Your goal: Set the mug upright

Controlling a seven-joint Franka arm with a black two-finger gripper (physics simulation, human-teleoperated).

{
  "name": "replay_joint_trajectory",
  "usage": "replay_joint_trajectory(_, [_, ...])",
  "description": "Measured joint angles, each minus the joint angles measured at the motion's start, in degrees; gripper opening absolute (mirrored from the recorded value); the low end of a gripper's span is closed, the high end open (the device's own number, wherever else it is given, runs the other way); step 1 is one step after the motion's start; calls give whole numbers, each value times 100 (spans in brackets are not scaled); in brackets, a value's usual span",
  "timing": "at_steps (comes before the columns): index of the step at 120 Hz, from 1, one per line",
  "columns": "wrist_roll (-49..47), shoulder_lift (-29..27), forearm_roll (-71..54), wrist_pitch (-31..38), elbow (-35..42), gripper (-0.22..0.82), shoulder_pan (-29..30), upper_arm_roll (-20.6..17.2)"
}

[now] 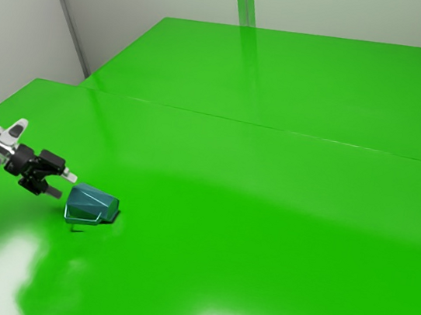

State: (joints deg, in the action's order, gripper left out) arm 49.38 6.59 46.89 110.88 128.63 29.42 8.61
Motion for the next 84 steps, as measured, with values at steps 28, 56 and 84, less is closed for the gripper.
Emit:
replay_joint_trajectory(28, [75, 70, 15, 13, 3, 58, -95, -8])
replay_joint_trajectory(56, [126, 66, 14, 15, 58, 58, -121, -9])
replay_joint_trajectory(84, [160, 62, 41, 9, 139, 58, -240, -9])
